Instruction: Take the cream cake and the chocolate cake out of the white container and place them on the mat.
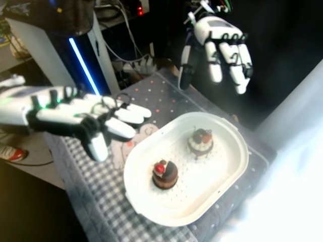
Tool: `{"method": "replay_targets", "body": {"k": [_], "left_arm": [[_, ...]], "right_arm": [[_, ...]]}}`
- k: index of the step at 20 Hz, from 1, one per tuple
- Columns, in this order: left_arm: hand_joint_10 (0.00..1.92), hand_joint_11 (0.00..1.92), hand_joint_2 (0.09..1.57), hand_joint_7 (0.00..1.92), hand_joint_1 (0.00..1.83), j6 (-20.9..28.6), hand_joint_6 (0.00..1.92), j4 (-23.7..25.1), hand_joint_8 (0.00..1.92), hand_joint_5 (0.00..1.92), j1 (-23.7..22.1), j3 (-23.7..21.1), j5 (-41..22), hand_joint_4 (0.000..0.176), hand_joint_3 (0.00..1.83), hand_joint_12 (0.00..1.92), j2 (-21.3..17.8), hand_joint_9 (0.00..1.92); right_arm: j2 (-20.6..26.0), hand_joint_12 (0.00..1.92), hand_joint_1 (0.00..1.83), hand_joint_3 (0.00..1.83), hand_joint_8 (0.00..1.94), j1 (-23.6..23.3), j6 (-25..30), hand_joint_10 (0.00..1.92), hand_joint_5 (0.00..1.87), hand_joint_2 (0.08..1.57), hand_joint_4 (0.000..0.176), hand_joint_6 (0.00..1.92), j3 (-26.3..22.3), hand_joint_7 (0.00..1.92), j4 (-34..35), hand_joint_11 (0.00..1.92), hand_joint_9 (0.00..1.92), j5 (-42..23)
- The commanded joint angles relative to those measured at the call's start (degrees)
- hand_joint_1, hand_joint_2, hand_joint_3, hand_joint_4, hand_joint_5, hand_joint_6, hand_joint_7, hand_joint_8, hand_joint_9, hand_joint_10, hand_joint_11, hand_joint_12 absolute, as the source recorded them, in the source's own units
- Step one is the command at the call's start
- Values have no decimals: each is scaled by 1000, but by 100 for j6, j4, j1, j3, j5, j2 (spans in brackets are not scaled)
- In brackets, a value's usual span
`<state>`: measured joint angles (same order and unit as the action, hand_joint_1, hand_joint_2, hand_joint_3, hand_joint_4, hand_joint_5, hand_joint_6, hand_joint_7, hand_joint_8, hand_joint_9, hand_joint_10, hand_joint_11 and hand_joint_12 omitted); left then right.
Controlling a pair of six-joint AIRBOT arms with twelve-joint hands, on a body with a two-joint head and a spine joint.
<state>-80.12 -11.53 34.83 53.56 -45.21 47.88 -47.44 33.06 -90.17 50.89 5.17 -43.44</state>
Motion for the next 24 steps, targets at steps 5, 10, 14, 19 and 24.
{"method": "replay_targets", "body": {"k": [5, 10, 14, 19, 24], "left_arm": [[11, 0, 961, 256, 856, 3, 4, 75, 6, 381, -190, 162, -484, 0, 5, 1033, 157, 247], [57, 0, 890, 335, 641, 7, 0, 79, 6, 283, -626, 588, 303, 0, 0, 1344, 497, 398], [30, 0, 824, 274, 625, 7, 0, 84, 0, 204, -829, 871, 826, 0, 0, 1330, 747, 361], [20, 0, 805, 263, 685, 188, 6, 52, 4, 221, -822, 1155, 1137, 0, 0, 1402, 961, 344], [30, 0, 832, 309, 775, 492, 14, 40, 11, 284, -774, 1545, 1429, 0, 2, 1290, 1293, 379]], "right_arm": [[-135, 1387, 974, 1, 16, -81, -42, 394, 659, 987, 0, 42, 82, 794, 82, 314, 724, -695], [-377, 1493, 785, 0, 2, -81, -41, 607, 610, 943, 0, 0, 426, 789, 382, 270, 620, -550], [-758, 1505, 566, 0, 4, -82, -41, 546, 536, 859, 0, 0, 707, 709, 510, 77, 487, -258], [-1188, 1479, 413, 0, 0, -84, 704, 312, 549, 842, 0, 0, 1205, 717, 674, 179, 644, 59], [-1556, 1420, 553, 2, 8, -92, 1010, 153, 559, 867, 0, 6, 1698, 696, 882, 232, 714, 323]]}}
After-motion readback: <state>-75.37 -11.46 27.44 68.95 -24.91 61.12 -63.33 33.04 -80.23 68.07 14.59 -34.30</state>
